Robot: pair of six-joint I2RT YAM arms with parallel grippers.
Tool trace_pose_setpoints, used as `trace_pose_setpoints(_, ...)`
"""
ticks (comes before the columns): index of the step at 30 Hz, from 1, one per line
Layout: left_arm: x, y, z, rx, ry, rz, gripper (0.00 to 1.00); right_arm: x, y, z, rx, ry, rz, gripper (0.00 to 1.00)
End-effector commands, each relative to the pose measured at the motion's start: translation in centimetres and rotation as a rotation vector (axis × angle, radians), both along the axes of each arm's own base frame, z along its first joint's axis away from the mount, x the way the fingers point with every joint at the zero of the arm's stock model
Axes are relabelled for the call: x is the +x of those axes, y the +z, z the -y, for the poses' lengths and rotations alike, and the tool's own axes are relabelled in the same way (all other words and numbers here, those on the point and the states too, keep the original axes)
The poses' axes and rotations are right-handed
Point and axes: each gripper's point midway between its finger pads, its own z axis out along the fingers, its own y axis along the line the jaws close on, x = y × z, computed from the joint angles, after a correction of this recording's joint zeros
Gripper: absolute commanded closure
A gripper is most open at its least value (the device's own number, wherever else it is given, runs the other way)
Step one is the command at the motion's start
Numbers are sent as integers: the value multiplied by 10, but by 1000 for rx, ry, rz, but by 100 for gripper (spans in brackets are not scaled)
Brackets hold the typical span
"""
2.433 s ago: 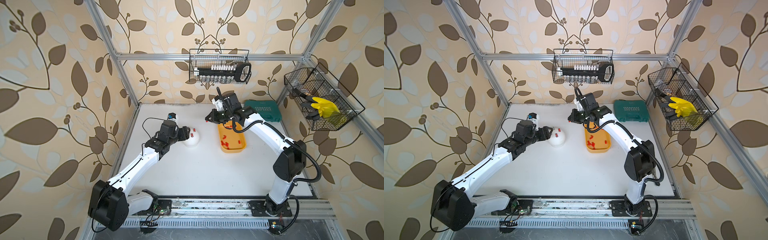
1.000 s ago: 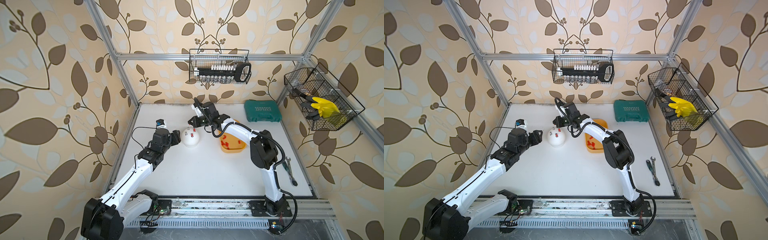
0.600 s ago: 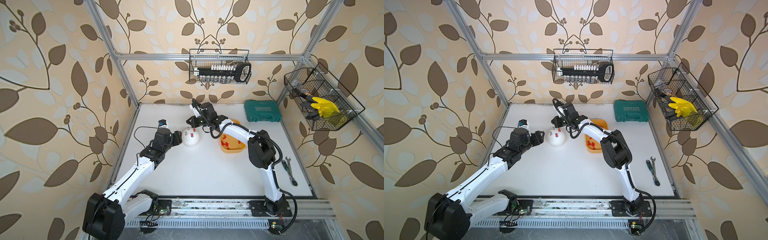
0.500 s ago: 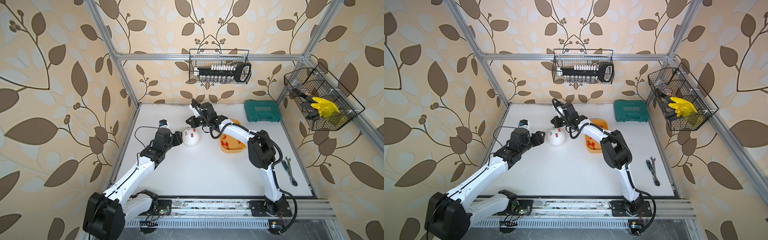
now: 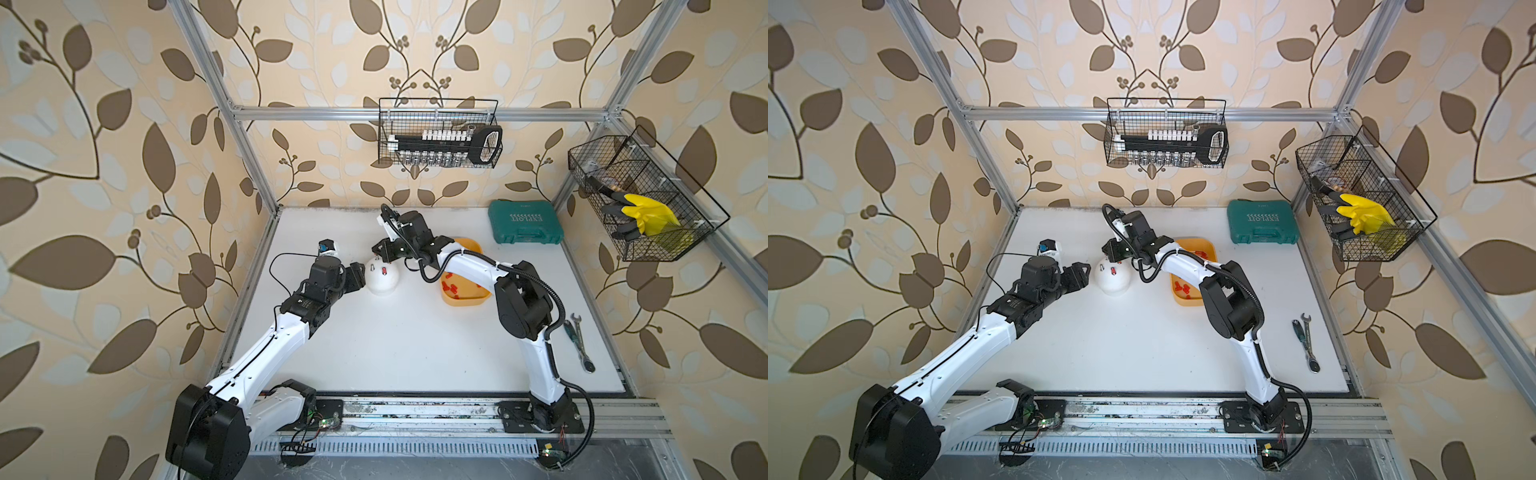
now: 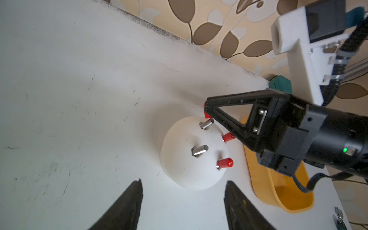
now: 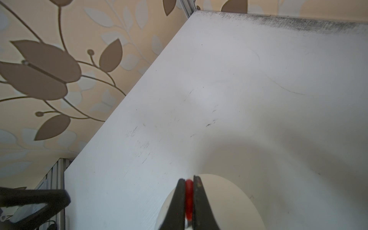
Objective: Cover the protruding screws with screw protection sleeves
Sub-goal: Attach the screw protection sleeve to the screw.
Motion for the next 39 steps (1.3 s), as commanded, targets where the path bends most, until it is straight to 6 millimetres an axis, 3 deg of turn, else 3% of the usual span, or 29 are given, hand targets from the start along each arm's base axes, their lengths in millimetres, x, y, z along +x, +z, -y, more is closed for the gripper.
trace_pose_setpoints(1,4,14,0,-6,-8,48,33,-5,23,-2,10,12,62,91)
trace_pose_setpoints(8,4,15,0,0,-10,48,33,-5,32,1,17,-1,88,91)
trace_pose_setpoints(21,5,14,1,-7,-15,45,33,-1,20,-1,4,-2,75,91)
trace_pose_setpoints(39,4,14,3,-10,-22,44,33,-11,7,-3,-17,18,46,92)
